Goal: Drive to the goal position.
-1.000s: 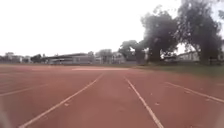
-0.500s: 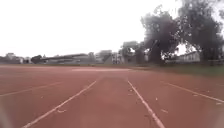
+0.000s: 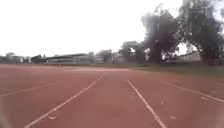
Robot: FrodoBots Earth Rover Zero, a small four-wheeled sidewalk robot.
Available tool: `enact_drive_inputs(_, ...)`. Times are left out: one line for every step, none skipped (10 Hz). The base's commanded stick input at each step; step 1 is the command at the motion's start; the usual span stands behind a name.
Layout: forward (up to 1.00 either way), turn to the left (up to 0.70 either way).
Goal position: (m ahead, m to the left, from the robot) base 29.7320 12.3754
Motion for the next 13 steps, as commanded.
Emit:
enact_drive_inputs(0.45,0.0)
enact_drive_inputs(0.45,0.0)
enact_drive_inputs(0.45,0.0)
enact_drive_inputs(0.45,0.0)
enact_drive_inputs(0.45,0.0)
enact_drive_inputs(0.45,0.0)
enact_drive_inputs(0.45,0.0)
enact_drive_inputs(0.45,0.0)
enact_drive_inputs(0.45,0.0)
enact_drive_inputs(0.45,0.0)
enact_drive_inputs(0.45,0.0)
enact_drive_inputs(0.45,0.0)
enact_drive_inputs(0.45,0.0)
